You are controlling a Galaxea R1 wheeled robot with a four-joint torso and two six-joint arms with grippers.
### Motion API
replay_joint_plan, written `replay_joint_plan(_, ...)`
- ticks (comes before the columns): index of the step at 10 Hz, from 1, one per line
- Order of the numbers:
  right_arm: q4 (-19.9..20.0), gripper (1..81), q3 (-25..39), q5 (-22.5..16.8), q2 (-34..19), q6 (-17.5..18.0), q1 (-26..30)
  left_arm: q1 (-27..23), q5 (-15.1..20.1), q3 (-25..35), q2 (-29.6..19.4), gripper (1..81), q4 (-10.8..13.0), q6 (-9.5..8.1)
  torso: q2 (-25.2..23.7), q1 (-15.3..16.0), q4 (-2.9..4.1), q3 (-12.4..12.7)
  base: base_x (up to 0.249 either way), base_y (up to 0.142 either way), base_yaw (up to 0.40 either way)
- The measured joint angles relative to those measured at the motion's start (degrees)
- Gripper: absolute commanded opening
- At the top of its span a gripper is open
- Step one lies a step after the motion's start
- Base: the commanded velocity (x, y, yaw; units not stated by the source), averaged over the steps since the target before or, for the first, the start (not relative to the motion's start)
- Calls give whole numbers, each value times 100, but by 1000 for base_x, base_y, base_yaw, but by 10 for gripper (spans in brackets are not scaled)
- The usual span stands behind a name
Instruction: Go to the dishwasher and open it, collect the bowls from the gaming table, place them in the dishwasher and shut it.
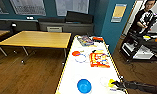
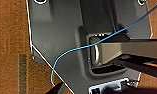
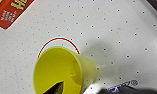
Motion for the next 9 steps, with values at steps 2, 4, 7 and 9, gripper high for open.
replay_joint_plan(2, 40, 811, 0, 90, -1, 0, -118, 0, 0, 0, 2, 811, 0, -2, 0, 0, 0, 0, 0, 0, 0)
replay_joint_plan(4, 93, 811, -2, 157, 5, 0, -161, 2, 0, 0, 2, 811, 0, -2, 0, 0, 0, 0, 0, 0, 0)
replay_joint_plan(7, 199, 10, -7, 408, -6, 15, -243, 0, 0, 0, 2, 811, 0, -2, 0, 0, 0, 0, 0, 0, 0)
replay_joint_plan(9, 232, 10, 52, 383, -52, 15, -245, 0, 2, 0, 2, 811, 0, -2, 0, 0, 0, 0, 0, 0, 0)
